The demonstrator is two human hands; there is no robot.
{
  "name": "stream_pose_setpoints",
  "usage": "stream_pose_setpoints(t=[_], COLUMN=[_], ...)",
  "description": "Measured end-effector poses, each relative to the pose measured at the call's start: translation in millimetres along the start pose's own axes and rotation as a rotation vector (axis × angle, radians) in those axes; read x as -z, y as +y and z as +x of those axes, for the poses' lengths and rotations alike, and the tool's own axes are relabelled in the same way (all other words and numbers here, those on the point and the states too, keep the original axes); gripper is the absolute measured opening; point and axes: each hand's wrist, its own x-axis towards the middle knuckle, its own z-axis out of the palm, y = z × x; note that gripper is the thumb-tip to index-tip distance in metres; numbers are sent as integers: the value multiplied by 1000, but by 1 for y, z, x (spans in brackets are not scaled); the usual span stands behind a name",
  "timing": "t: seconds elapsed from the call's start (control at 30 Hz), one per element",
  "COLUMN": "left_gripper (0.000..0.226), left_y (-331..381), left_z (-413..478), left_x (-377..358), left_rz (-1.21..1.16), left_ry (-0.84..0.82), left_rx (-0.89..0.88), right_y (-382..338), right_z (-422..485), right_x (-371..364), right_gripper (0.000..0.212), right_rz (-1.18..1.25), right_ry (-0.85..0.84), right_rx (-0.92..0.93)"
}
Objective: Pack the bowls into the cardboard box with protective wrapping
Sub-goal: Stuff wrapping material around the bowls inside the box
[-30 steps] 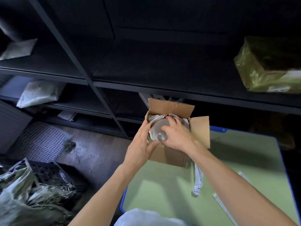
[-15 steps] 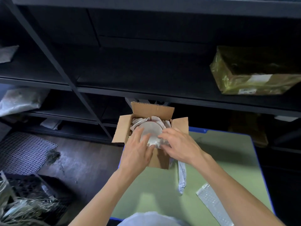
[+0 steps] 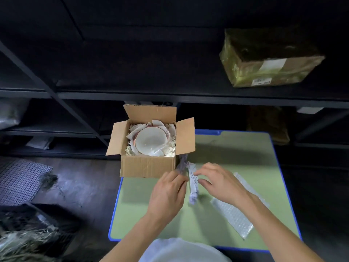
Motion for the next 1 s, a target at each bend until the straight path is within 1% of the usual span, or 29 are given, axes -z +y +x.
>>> stream_pose_setpoints(t=[0.07, 0.13, 0.23, 0.3, 0.37, 0.43, 0.5, 0.57, 0.7, 0.8, 0.9, 1.0], left_gripper=[13, 15, 17, 19, 22, 25, 29, 34, 49, 58, 54, 38], left_y=[2, 2, -1, -5, -9, -14, -17, -18, -15, -10, -4, 1], left_z=[-6, -12, -20, -24, -25, -25, -23, -19, -10, -4, 2, 6], left_x=[-8, -14, -21, -25, -29, -34, -38, -42, -52, -57, -59, -53], left_rz=[-14, -29, -19, 6, 32, 46, 58, 62, 38, 10, 5, 27], left_ry=[-46, -79, -119, -149, -187, -210, -238, -276, -344, -351, -359, -386], left_rx=[26, 62, 136, 173, 201, 218, 228, 223, 230, 189, 134, 130], right_y=[7, 11, 10, 6, 5, 7, 12, 19, 28, 30, 32, 31], right_z=[2, 6, 14, 20, 23, 21, 16, 9, -3, -15, -27, -34], right_x=[-16, -33, -57, -69, -77, -82, -84, -83, -70, -58, -47, -36], right_gripper=[36, 42, 49, 51, 47, 36, 25, 21, 28, 40, 45, 38], right_rz=[48, 69, 20, -59, -120, -133, -140, -141, -130, -130, -50, 28], right_ry=[-128, -221, -299, -316, -273, -187, -121, -89, -74, -84, -24, 15], right_rx=[-88, -125, -154, -180, -203, -209, -184, -160, -126, -55, -34, -31])
